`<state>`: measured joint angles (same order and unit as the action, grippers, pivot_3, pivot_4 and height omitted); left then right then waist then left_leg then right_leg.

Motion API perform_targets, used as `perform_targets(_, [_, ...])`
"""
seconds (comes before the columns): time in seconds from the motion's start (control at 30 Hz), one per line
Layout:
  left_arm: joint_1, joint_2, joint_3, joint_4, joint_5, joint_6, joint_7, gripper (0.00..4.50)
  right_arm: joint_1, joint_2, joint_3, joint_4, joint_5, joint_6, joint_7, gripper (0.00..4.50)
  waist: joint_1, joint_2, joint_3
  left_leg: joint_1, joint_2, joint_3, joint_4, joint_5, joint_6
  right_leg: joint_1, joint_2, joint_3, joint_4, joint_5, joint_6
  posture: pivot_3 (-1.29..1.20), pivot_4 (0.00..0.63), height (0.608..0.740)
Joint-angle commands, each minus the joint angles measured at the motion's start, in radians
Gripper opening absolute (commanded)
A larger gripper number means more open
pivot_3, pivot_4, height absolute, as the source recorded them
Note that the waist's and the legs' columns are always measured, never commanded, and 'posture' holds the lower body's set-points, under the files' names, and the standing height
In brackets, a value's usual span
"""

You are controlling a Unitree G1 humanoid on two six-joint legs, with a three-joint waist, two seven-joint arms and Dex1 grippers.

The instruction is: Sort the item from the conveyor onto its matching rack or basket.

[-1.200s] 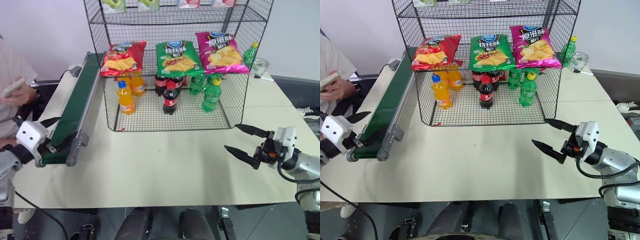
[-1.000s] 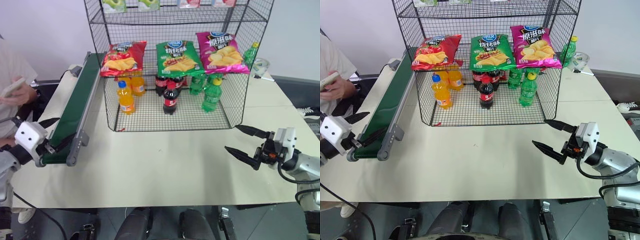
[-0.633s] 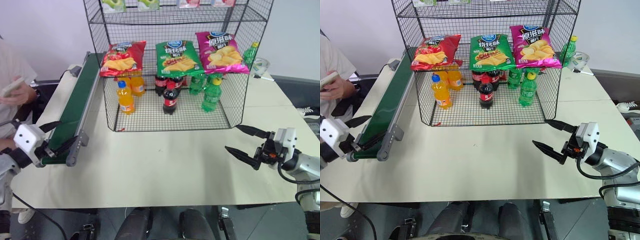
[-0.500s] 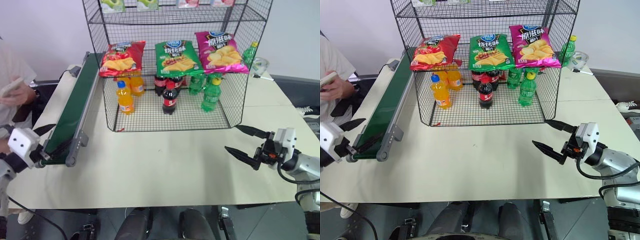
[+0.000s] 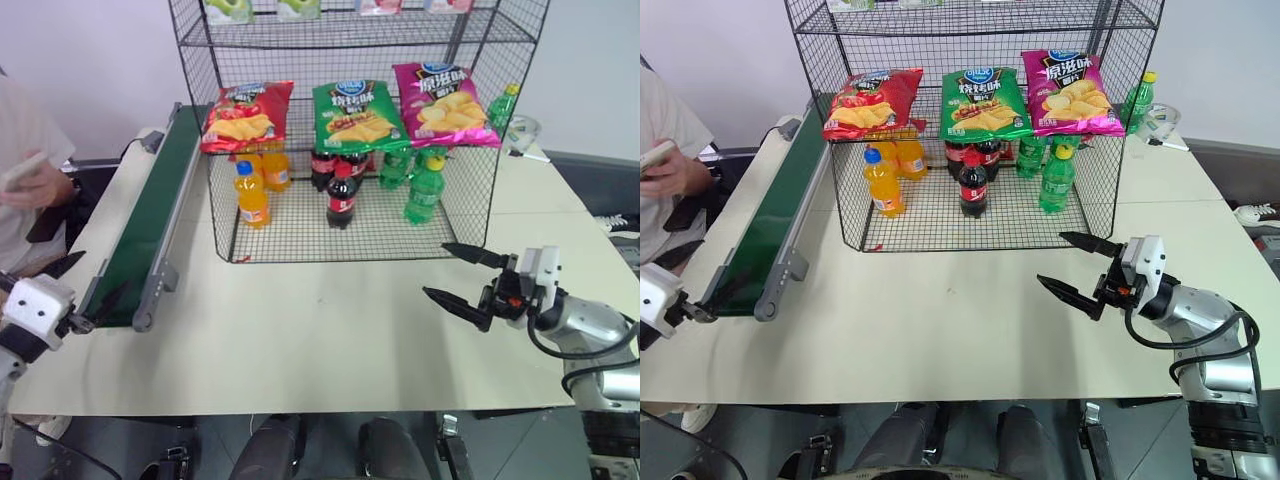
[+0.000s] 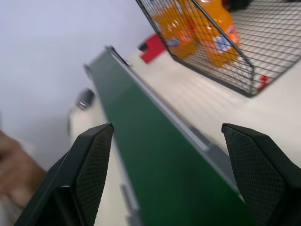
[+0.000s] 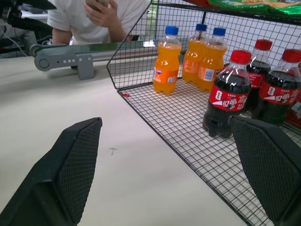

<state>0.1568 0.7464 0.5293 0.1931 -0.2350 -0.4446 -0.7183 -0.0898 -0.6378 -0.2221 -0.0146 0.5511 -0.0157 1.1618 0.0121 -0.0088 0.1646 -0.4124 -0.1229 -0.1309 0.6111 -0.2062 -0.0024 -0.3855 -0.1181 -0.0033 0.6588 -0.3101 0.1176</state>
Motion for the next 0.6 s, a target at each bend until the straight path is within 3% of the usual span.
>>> perform_targets(0.03, [0.015, -0.003, 0.028, -0.009, 0.019, -0.068, 0.028, 3.85, -0.014, 0.011, 0.007, -0.018, -0.002, -0.015, -0.001, 4.5, -0.001, 0.0, 0.0, 0.0, 0.0, 0.0, 0.0, 0.0, 0.0, 0.0, 0.0, 0.0, 0.0, 0.0, 0.0, 0.0, 0.15, 0.74])
perform_targets(0.6, [0.031, -0.012, -0.003, 0.046, 0.101, -0.183, 0.112, 3.85, -0.008, 0.018, 0.016, -0.018, -0.02, -0.03, 0.0, 4.5, 0.0, 0.0, 0.0, -0.001, 0.0, 0.0, 0.0, 0.0, 0.0, -0.001, 0.0, 0.0, 0.0, 0.0, 0.0, 0.0, 0.15, 0.74])
